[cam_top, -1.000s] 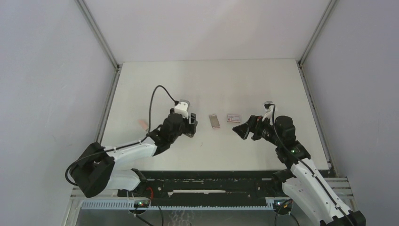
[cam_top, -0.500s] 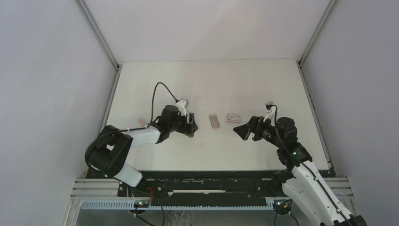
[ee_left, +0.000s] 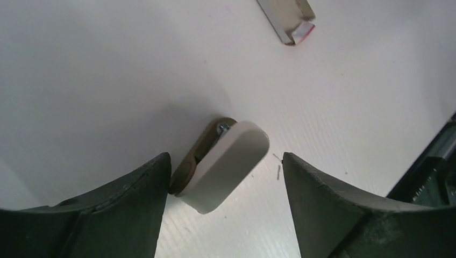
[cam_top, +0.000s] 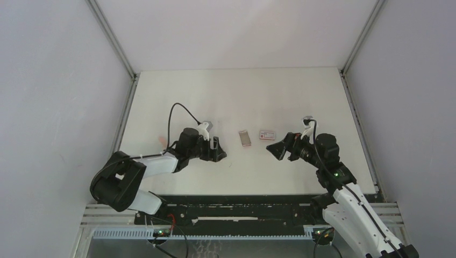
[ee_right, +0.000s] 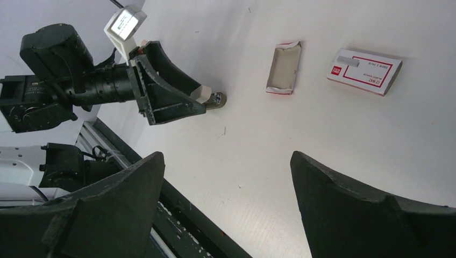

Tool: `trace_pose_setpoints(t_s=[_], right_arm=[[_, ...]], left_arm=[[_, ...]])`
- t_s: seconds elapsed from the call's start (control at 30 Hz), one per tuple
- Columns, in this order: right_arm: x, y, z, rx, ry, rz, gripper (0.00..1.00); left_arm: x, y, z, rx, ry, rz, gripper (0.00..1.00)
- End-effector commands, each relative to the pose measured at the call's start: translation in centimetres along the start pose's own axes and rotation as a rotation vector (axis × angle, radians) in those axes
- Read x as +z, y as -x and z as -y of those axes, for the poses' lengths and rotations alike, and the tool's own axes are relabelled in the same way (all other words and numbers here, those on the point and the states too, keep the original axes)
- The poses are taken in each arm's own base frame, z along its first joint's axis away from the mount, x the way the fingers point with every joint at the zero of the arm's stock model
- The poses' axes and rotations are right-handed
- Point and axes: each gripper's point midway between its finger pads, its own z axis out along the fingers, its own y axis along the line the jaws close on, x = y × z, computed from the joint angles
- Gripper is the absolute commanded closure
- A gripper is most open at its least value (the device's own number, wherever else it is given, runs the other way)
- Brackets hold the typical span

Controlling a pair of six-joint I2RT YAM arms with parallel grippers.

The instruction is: Load the staples into the stapler

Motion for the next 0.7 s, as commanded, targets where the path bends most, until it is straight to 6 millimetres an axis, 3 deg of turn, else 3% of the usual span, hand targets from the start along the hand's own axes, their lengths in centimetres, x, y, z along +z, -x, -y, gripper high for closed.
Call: trace_pose_setpoints(t_s=[0.0,0.37,0.5,0.67], right_arm=[[0.1,0.8,-0.6,-0.005,0.026,0.026,0.13],[0.3,0.8,-0.5,0.0,0.027,0.02,0.13],[0.2,0.8,-0.6,-0.001,0.024,0.023,0.14],[0.2,0.9,-0.5,0.0,0.02,0.026,0.14]], left_arm=[[-1.2,-1.1,1.6,-0.018,-0.092,0.004,0.19],[-0.7,-1.4,1.1,0.197,0.074,-0.004,0.2],[-0.9,-1.3,-0.5,0.257,0.225,-0.004,0.25],[-1.2,-1.6,-0.8,0.347,0.345,-0.025,0.39]])
